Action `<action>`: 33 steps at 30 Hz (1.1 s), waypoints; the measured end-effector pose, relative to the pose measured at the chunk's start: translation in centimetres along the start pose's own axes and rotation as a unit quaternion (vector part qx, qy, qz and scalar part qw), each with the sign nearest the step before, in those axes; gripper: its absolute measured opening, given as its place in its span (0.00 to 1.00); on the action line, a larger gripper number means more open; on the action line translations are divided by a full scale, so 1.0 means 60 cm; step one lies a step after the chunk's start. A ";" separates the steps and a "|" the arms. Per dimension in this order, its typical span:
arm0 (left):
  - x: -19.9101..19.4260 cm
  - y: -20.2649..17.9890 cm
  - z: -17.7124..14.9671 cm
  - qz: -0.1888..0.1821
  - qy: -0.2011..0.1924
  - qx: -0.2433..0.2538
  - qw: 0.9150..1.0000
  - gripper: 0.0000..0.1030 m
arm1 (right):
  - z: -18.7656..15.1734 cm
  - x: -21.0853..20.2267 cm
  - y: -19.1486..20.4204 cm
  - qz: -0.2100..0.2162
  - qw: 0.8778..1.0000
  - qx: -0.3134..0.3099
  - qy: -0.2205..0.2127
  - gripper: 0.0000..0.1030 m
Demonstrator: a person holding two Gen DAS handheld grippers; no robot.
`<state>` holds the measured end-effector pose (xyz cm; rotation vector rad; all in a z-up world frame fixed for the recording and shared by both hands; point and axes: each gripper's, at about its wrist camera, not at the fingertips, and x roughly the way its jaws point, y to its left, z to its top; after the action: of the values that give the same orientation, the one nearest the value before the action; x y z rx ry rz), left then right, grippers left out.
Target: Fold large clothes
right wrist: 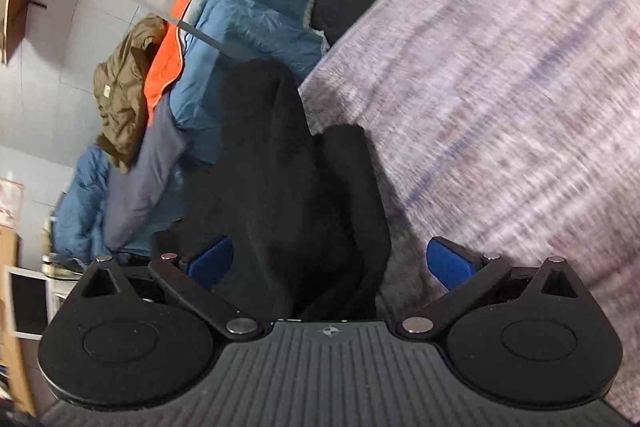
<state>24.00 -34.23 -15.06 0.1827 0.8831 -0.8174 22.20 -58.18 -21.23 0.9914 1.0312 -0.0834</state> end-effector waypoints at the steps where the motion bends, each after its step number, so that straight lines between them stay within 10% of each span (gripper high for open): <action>1: -0.006 0.001 -0.002 0.000 -0.003 -0.003 1.000 0.71 | -0.001 0.005 0.003 -0.001 1.000 -0.005 -0.001 0.96; 7: -0.026 0.006 -0.003 0.002 -0.020 -0.003 1.000 0.70 | 0.006 0.061 -0.003 0.012 0.999 0.041 0.032 0.66; 11: -0.034 0.019 0.000 0.001 -0.032 -0.018 0.999 0.70 | -0.005 0.066 -0.004 0.013 0.999 0.047 0.001 0.24; 19: -0.159 0.100 -0.008 0.028 -0.106 -0.084 0.990 0.70 | -0.014 0.036 0.127 -0.005 0.997 -0.061 -0.041 0.11; 33: -0.445 0.350 -0.231 0.234 -0.165 -0.312 0.906 0.69 | -0.227 0.204 0.603 0.044 0.942 -0.331 0.024 0.10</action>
<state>20.56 1.52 -7.74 -0.2962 0.6973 -0.0829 37.33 -22.65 -8.77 0.4225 0.9600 0.3467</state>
